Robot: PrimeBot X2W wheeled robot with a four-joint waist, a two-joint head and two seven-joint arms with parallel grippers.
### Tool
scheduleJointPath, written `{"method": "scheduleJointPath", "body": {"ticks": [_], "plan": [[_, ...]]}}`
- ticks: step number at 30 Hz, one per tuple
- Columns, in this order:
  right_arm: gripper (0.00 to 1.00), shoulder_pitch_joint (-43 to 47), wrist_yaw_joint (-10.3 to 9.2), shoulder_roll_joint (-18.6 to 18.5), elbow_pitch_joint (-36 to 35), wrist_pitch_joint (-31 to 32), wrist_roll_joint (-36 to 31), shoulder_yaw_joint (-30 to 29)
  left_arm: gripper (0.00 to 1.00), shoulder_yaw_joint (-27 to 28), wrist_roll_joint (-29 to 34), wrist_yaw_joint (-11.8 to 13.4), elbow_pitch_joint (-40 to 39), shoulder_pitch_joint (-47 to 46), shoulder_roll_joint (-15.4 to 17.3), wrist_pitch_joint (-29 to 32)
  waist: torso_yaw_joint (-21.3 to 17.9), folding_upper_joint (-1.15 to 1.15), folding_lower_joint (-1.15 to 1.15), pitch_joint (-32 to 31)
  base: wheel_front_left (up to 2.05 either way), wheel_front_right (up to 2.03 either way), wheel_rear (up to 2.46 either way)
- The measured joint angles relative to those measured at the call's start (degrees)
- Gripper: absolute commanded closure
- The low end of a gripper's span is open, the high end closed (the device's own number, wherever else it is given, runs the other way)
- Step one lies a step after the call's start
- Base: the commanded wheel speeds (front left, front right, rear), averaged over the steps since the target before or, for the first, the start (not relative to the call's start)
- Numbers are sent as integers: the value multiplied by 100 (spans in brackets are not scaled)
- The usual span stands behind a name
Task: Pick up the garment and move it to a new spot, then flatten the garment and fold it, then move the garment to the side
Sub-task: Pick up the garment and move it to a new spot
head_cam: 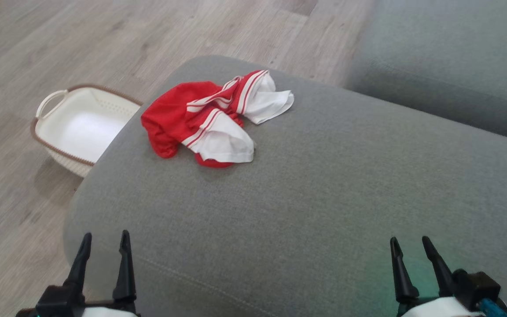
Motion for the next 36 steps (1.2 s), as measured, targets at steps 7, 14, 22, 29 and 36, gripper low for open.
{"method": "scheduleJointPath", "body": {"ticks": [7, 14, 22, 29, 36], "plan": [[0, -99, 0, 1, -3, 0, -197, -58, 0, 170, 82, -147, -63, -63, 18, 0, 134, 0, 0, 278, 0, 0, 0], [0, -343, 0, -36, -131, 0, -672, -294, 0, 416, 242, -472, -218, -1552, 427, -1, 129, 0, 0, 860, 0, 0, 0], [0, -901, 0, -613, -374, 0, -840, -381, 0, -294, -89, -772, 1330, -4088, 1070, 96, -55, 0, 1, 1725, 0, 0, 0], [0, -1420, 0, -1168, -573, -1, -840, -368, 0, -2039, -1357, -814, 2962, -6559, 1235, 883, -261, 0, 3, 2544, 0, 0, 0], [0, -1751, 0, -1285, -935, -59, -839, -344, 0, -3300, -2820, -815, 4434, -7194, 1571, 1840, -699, 0, 0, 3044, 0, 0, 0]]}}
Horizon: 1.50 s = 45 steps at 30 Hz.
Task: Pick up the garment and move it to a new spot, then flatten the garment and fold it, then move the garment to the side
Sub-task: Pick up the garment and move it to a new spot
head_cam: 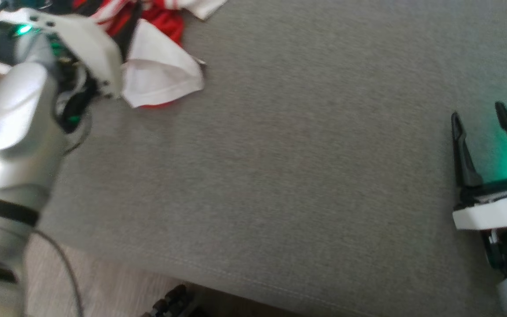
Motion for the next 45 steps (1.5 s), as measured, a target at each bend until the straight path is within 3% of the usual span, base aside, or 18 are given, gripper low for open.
{"method": "scheduleJointPath", "body": {"ticks": [5, 9, 11, 12, 18, 22, 27, 32, 39, 45], "plan": [[0, -82, 0, -10, -137, -7, 0, -53, 0, -437, 66, 0, 694, -255, 381, -36, -279, 0, 0, 182, 0, 0, 0], [0, -81, 0, -11, -283, -24, 0, -134, 0, -688, -81, 0, 1111, -394, 447, -193, -484, 0, 0, 348, 0, 0, 0], [0, -82, 0, -8, -355, -25, 0, -163, 85, -810, -122, 0, 1244, -441, 452, -346, -550, 0, 0, 424, 0, 0, 0], [0, -84, 0, -2, -391, -29, 0, -170, 100, -855, -121, 0, 1312, -478, 467, -477, -576, 0, 0, 458, 0, 0, 0], [0, -104, 0, 67, -392, -33, -1, -216, 100, -1061, -90, 0, 1550, -695, 488, -1425, -616, 0, 0, 452, 0, 0, 0], [0, -108, 0, 186, -183, -31, -1, -212, 100, -1168, 19, 0, 1458, -963, 498, -1749, -597, 0, 0, 247, 0, 0, 0], [0, -93, 0, 502, 164, -12, 20, 13, 100, -1244, 53, 0, 611, -1194, 653, -1800, -630, 0, 0, -218, 0, 0, 0], [0, -76, 0, 845, 359, 4, 116, 234, 100, -1416, 156, 0, -359, -1261, 1027, -1802, -795, 0, -1, -822, 0, 0, 0], [0, 64, 0, 1120, 439, 4, 237, 530, 100, -1736, 68, 0, -1066, -1354, 1338, -1841, -1398, 0, -1, -1591, 0, 0, 0], [0, 268, 0, 1192, 419, 4, 423, 857, 100, -1826, -169, 0, -1462, -1658, 1311, -1822, -2351, 0, -1, -2072, 0, 0, 0]]}}
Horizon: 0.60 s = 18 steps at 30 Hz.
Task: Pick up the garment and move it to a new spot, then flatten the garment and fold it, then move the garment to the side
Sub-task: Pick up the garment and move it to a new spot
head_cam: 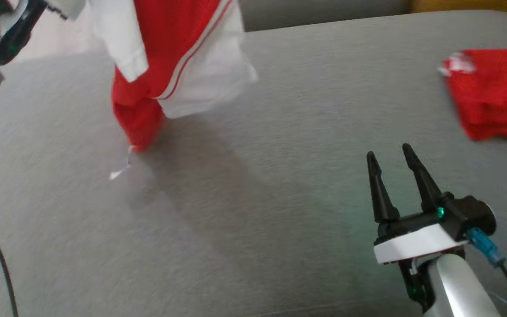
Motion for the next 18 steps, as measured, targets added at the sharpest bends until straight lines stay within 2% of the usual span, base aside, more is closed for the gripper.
{"method": "scheduleJointPath", "body": {"ticks": [4, 5, 9, 14, 18], "plan": [[0, 7, 0, 18, -97, 0, 272, 138, 100, -1, -75, 8, -130, -70, -181, 90, -546, 0, 0, -160, 0, 0, 0], [0, 7, 0, 18, -147, 0, 361, 179, 100, 0, -158, 12, -180, -107, -366, 94, -798, 0, 0, -200, 0, 0, 0], [0, 4, 0, 19, -240, 0, 505, 197, 100, -101, -174, 52, -209, -116, -690, 145, -1207, 0, 0, -177, 0, 0, 0], [0, -16, 0, 19, -355, 0, 610, 215, 100, -443, -231, 49, -107, 159, -906, 199, -1433, 0, 0, 127, 0, 0, 0], [0, -94, 0, 20, -386, 0, 654, 258, 100, -754, -363, 46, 232, 975, -1011, 181, -1464, 0, 0, 458, 0, 0, 0]]}}
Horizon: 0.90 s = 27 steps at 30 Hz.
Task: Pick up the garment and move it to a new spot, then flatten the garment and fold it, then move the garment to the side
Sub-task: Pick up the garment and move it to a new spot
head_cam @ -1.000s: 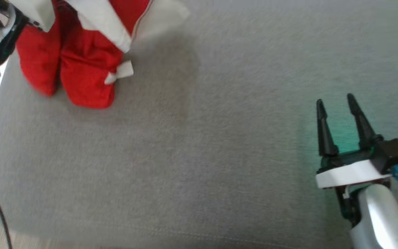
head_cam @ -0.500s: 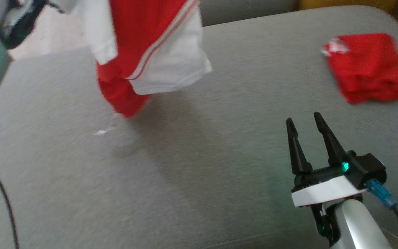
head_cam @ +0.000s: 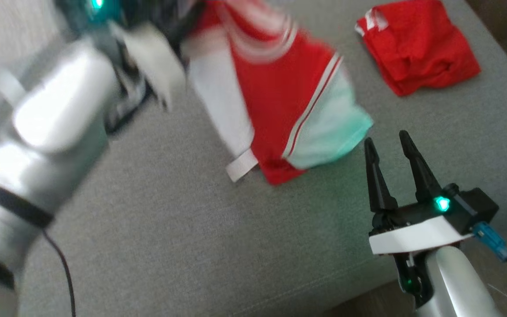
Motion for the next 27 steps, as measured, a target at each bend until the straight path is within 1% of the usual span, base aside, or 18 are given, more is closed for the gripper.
{"method": "scheduleJointPath", "body": {"ticks": [6, 7, 8, 9, 10, 13, 15, 16, 20, 24, 27], "plan": [[0, -69, 0, 8, -25, 0, 31, 111, 100, -104, -119, 2, 713, 1082, -120, -132, 88, 0, 0, 356, 0, 0, 0], [0, -70, 0, 9, -25, 0, 31, 113, 100, -86, -118, 19, 813, 1220, -140, -158, 127, 0, 0, 375, 0, 0, 0], [0, -70, 0, 10, -24, 0, 31, 116, 100, -29, -97, 87, 878, 1347, -165, -158, 171, 0, 0, 386, 0, 0, 0], [0, -70, 0, 10, -20, 0, 18, 109, 89, 113, -76, 144, 870, 1469, -213, -158, 216, 0, 0, 390, 0, 0, 0], [0, -70, 0, 12, -19, 0, -9, 102, 0, 305, -67, 213, 821, 1586, -245, -159, 263, 0, 0, 386, 0, 0, 0], [0, -68, 0, 19, 32, 0, -46, 73, 0, 964, 200, 494, 411, 1928, -327, -159, 402, 0, 0, 299, 0, 0, 0], [0, -36, 0, 20, 83, 0, -87, 18, 0, 1472, 444, 772, 26, 2277, -417, -162, 483, 0, 0, 160, 0, 0, 0], [0, -36, 0, 20, 83, 0, -87, 18, 0, 1472, 444, 772, 26, 2277, -417, -162, 483, 0, 0, 160, 0, 0, 0], [0, 242, 0, 21, 213, 0, -156, -73, 0, 2253, 859, 1107, -550, 3383, -597, -178, 672, 0, 0, -229, 0, 0, 0], [0, 688, 0, 24, 316, 0, -164, -136, 0, 3058, 1016, 1258, -1053, 4783, -900, -177, 929, 0, 0, -657, 0, 0, 0], [0, 890, 0, 27, 378, 3, -164, -236, 0, 3664, 1278, 1267, -1437, 5512, -1143, -176, 1203, 0, 0, -885, 0, 0, 0]]}}
